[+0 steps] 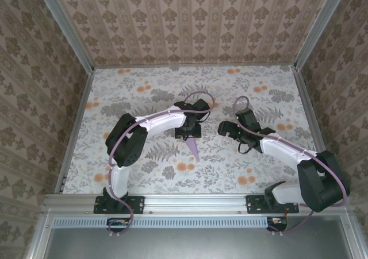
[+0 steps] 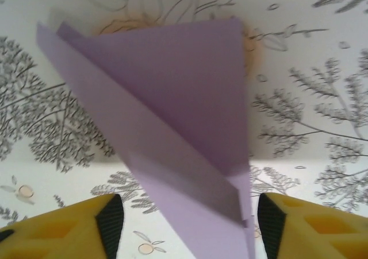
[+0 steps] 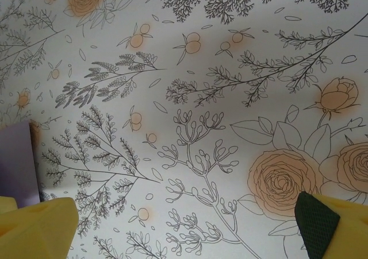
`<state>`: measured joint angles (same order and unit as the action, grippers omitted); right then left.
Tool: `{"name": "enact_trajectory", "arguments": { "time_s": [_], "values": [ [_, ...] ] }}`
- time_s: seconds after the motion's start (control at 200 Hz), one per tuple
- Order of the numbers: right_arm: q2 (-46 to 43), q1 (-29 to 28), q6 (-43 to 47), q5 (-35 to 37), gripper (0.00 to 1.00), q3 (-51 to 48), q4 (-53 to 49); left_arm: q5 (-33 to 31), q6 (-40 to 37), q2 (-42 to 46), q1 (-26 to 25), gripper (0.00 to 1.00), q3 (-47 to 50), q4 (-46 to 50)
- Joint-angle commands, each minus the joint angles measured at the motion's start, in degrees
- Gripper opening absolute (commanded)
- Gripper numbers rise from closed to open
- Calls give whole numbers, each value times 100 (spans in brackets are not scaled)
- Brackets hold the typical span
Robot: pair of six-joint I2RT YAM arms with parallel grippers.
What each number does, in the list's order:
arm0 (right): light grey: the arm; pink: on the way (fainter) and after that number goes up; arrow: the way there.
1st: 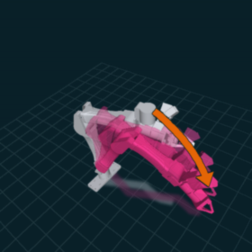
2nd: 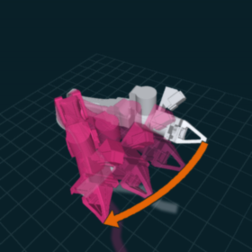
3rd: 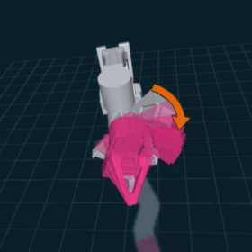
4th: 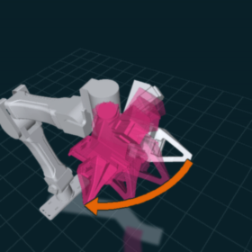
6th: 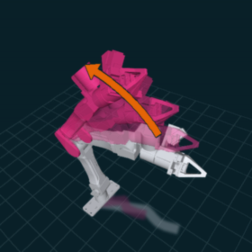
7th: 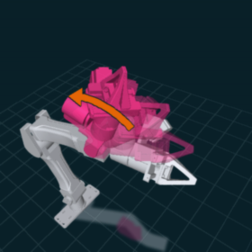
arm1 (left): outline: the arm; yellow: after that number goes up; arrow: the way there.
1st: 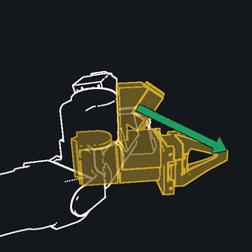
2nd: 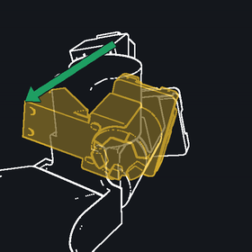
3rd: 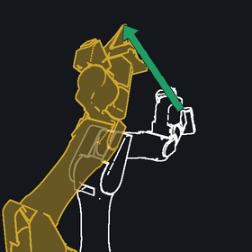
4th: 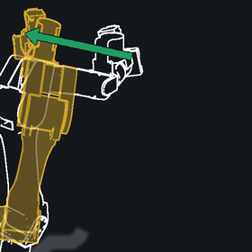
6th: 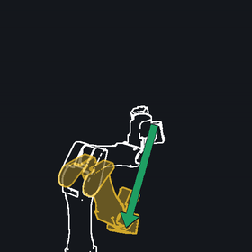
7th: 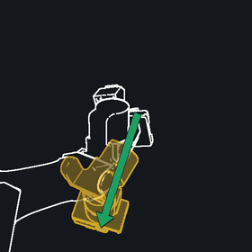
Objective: Fold a paper plane with a square sheet of paper (pick it up from the middle)
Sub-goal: Turn over a paper plane at the center of the table.
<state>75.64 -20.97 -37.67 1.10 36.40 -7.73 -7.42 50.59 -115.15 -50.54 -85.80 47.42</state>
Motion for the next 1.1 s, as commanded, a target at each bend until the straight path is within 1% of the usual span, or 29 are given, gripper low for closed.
{"name": "enact_trajectory", "arguments": {
  "time_s": [0.0,0.075,0.225,0.47,0.575,0.635,0.745,0.85,0.91,0.975,1.03,1.095],
  "values": [
    [-84,29,98,90,100,-41,-103,-315,47,-20,-37,60,-218,575],
    [-60,29,91,83,100,-32,-102,-463,4,-60,-80,58,-358,873],
    [21,27,50,9,99,2,-88,-489,40,10,-128,54,-290,976],
    [25,26,14,-44,99,25,-149,-292,355,273,-77,41,167,465],
    [-12,31,-1,-49,99,16,-174,-263,557,351,-31,32,398,164],
    [-35,31,-3,-49,99,21,-193,-300,654,402,14,23,490,95],
    [-106,29,-12,-44,99,25,-251,-603,706,670,22,9,611,44],
    [-192,27,-21,-39,99,58,-299,-769,597,1135,49,0,793,-191],
    [-253,32,-42,-57,99,77,-325,-693,494,1434,96,0,1008,-525],
    [-310,30,-65,-113,99,94,-322,-422,306,1736,195,0,1254,-968],
    [-352,32,-83,-237,99,111,-298,-141,183,1973,291,0,1457,-1384],
    [-404,32,-100,-461,99,121,-248,372,46,2224,420,0,1785,-2005]
  ]
}}
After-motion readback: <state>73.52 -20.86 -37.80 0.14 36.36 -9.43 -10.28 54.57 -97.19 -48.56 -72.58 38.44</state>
